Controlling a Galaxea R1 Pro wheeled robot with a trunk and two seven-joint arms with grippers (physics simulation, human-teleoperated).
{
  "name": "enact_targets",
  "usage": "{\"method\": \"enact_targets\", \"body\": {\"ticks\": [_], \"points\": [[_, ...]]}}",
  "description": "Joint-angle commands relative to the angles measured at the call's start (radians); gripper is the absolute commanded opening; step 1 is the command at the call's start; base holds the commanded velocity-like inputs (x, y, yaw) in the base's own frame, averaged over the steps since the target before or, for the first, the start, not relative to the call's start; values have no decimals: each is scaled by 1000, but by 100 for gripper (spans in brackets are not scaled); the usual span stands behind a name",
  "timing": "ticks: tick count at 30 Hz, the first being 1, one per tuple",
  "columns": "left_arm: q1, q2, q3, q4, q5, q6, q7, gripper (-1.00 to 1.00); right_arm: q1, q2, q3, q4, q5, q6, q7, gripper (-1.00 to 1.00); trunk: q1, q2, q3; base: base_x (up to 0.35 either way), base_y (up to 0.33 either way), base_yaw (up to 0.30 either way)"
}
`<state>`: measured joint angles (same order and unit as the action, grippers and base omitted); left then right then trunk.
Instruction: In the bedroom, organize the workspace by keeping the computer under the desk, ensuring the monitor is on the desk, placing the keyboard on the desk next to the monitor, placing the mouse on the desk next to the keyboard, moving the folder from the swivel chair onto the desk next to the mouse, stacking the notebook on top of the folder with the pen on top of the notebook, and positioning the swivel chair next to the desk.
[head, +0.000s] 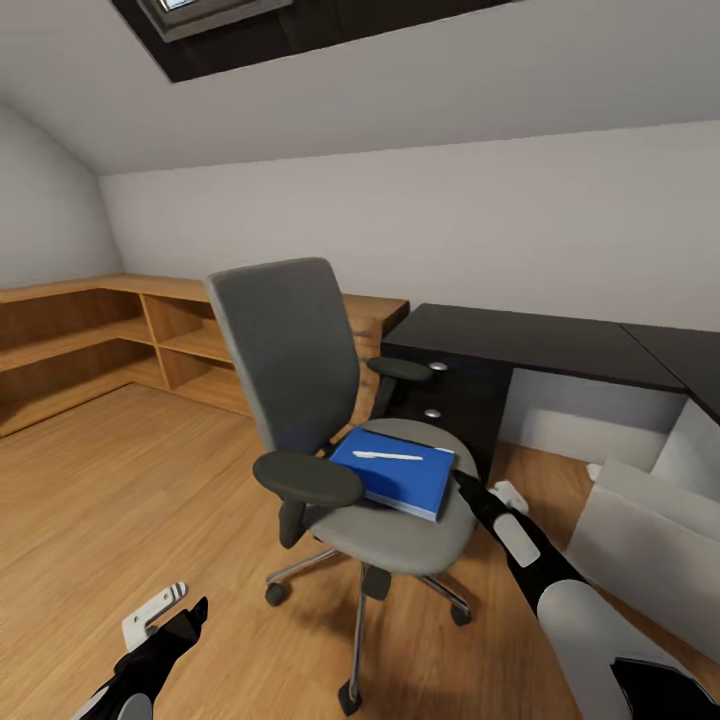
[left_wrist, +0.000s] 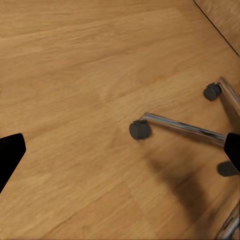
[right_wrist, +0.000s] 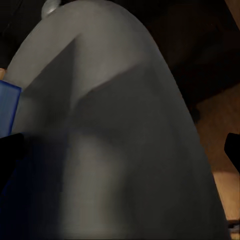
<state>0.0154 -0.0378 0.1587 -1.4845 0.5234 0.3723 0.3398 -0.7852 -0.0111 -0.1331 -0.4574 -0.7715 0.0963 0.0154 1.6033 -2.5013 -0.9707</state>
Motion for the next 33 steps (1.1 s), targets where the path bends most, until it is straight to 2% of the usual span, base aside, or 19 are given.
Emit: {"method": "enact_targets", "body": {"ticks": [1,6,15,18,19,20,23,26,33], "points": [[0,-1,1,-2,10,3,5,100,0,0,-4,-5,-6,6,2,100,0,0,-1,0,0,11],[0,-1,0,-1,10,3,5,100,1,-3,-3,-69,-6,13,-1,100,0,0,-1,0,0,3],[0,0,0,-1,10,3,5,100,2,-7,-6,-79,-5,15,-1,100,0,0,-1,0,0,0],[0,0,1,-2,10,3,5,100,3,-16,-7,-72,-8,16,-1,100,0,0,-1,0,0,0],[0,1,1,-2,10,3,6,100,4,-23,-8,-66,-88,31,-5,100,0,0,-1,0,0,0],[0,0,1,-1,10,3,6,100,4,-30,-8,-65,-120,45,-5,100,0,0,-1,0,0,0],[0,0,1,-1,10,3,7,100,4,-49,-8,-63,-176,88,-5,100,0,0,-1,0,0,0],[0,0,1,-1,10,3,7,100,4,-58,-8,-63,-201,112,-5,100,0,0,-1,0,0,2],[0,0,1,-1,10,3,6,100,4,-60,-7,-63,-207,118,-5,100,0,0,-1,0,0,157]]}}
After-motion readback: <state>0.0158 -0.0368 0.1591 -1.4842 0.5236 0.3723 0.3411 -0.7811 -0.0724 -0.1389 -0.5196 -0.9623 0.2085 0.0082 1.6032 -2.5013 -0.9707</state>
